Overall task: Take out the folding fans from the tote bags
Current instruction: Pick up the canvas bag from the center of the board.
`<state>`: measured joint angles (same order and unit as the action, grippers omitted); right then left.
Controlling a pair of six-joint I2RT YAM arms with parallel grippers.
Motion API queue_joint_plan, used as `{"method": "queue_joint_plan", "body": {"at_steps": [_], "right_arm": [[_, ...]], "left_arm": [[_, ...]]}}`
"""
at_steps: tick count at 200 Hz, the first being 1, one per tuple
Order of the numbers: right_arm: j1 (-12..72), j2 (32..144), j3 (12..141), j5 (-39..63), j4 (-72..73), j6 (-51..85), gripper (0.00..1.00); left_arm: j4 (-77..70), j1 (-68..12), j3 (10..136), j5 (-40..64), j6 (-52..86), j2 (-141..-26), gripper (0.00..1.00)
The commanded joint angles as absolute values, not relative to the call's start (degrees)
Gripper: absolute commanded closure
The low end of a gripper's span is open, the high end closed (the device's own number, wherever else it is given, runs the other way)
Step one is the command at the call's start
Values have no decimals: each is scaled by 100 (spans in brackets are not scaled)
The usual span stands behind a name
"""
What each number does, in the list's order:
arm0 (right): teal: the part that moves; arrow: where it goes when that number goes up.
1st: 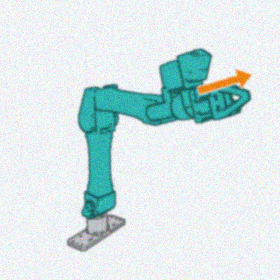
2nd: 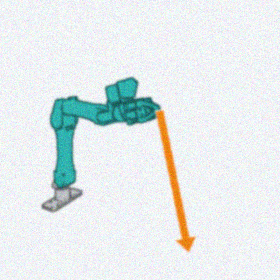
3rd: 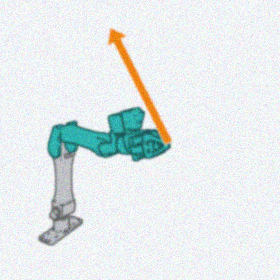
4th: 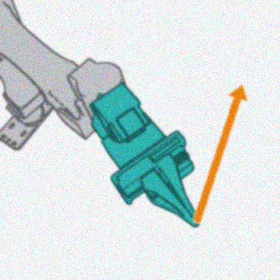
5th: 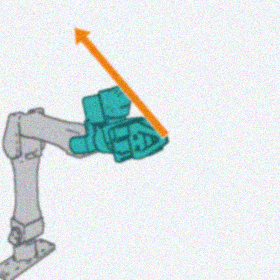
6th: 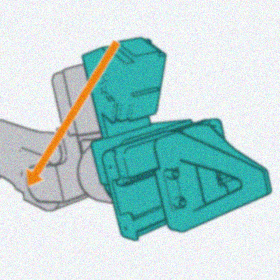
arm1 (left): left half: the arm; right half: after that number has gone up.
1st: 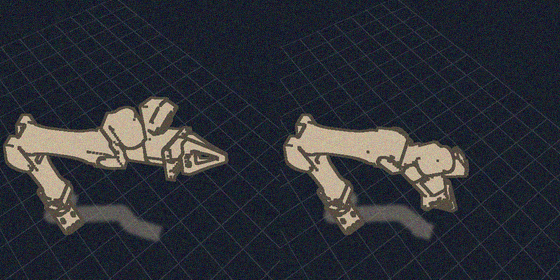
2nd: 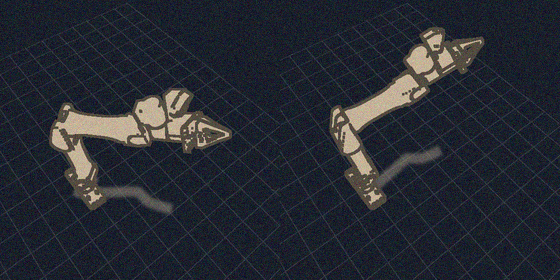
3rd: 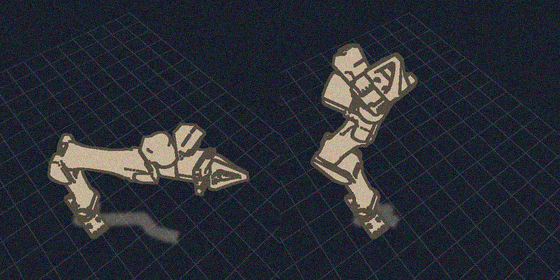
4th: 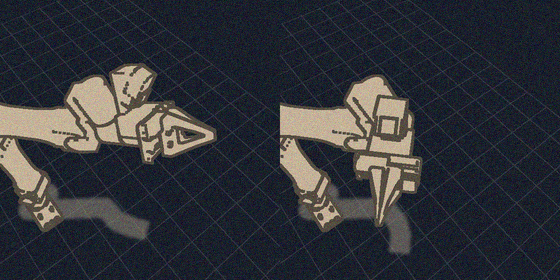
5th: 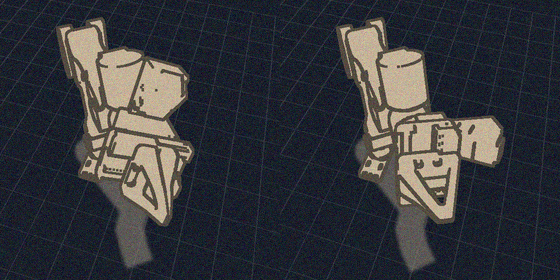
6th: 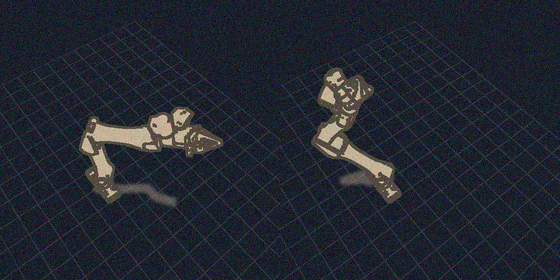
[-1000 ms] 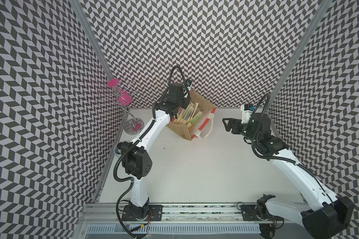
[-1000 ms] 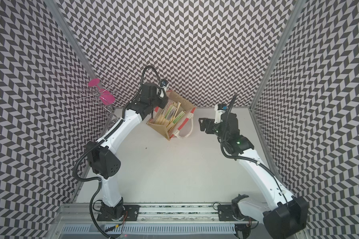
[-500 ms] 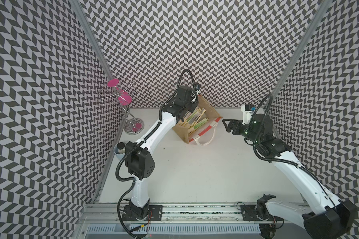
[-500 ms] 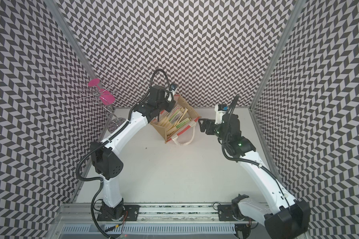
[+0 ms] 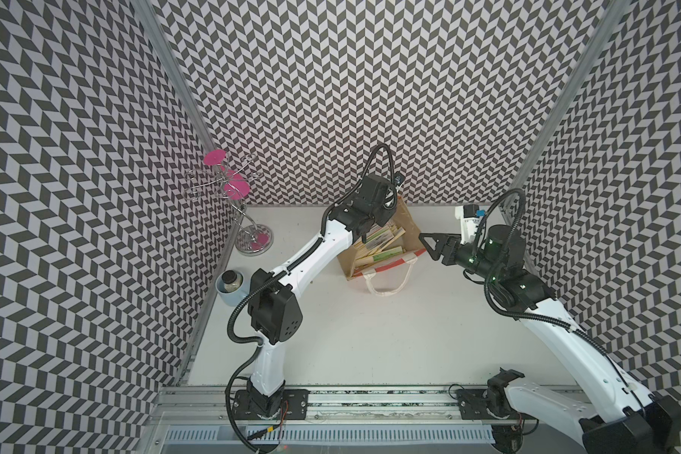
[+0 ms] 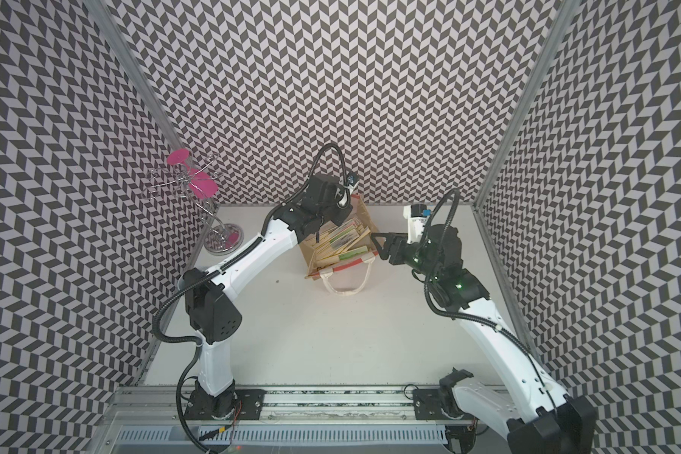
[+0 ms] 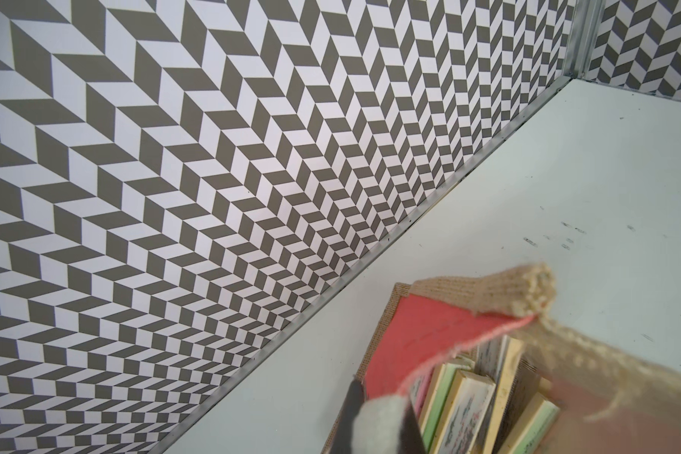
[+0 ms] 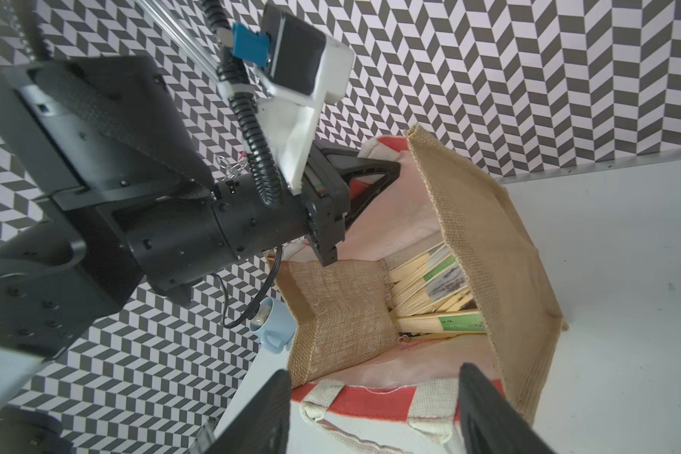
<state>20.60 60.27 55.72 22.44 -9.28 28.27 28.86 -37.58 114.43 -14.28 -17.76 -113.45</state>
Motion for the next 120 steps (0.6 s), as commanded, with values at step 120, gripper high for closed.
{"method": "queue_joint_plan", "body": {"at_steps": [120], "right_arm": [[3041, 7560, 5783, 1839, 26, 2943, 51]], "left_arm": [[2558, -3674, 11578, -1840, -1749, -11164, 100]]}}
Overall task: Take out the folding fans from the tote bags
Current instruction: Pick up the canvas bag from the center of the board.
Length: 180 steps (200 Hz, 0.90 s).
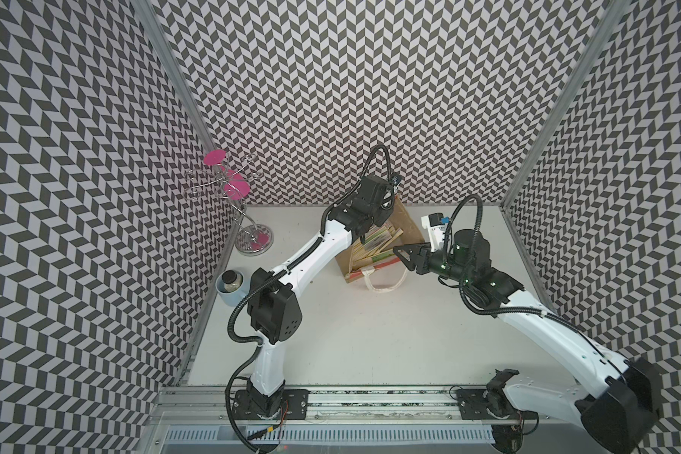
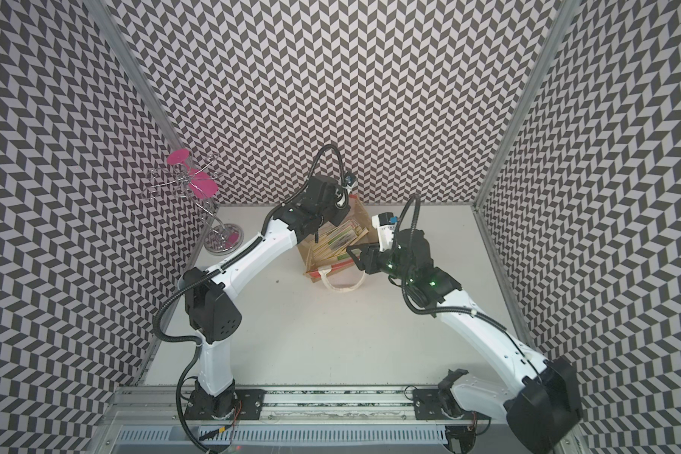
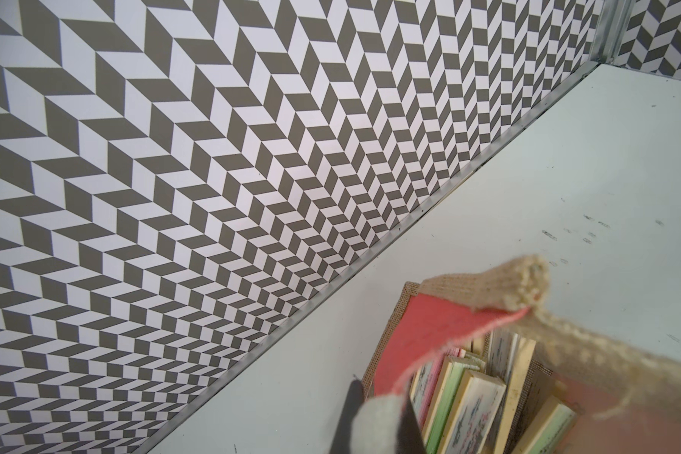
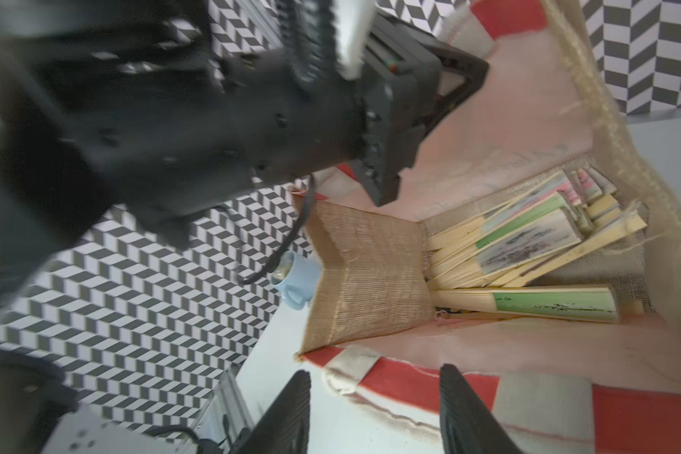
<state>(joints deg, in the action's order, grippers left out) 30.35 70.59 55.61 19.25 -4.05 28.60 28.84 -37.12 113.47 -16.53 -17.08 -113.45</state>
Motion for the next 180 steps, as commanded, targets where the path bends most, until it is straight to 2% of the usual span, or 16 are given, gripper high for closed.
{"method": "queue_joint_plan", "body": {"at_steps": [1, 50, 70, 102, 144, 158, 180], "right_arm": [[3041, 7586, 5792, 1843, 26, 2948, 51], [2920, 8461, 6106, 1351, -202, 2975, 56], [2682, 8691, 6105, 1495, -405, 3066, 60], [2465, 8763, 5839, 1749, -272, 3168, 62], [2440, 8667, 5734, 1395, -421, 3055, 62], [2419, 8649, 5671, 1362, -405, 3041, 62], [2399, 8700, 5617, 1352, -398, 3054, 63]], "left_arm": [[2558, -3674, 11581, -1843, -1749, -11163, 100], [2619, -3759, 11786, -1860, -1832, -11248, 100], [2687, -3877, 11778, -1679, -1820, -11382, 100], [2750, -4133, 11718, -1720, -1772, -11656, 100], [2764, -4219, 11686, -1489, -1422, -11718, 100], [2706, -4220, 11589, -1358, -1363, -11665, 95], [2645, -4219, 11470, -1389, -1383, -11650, 81]]}}
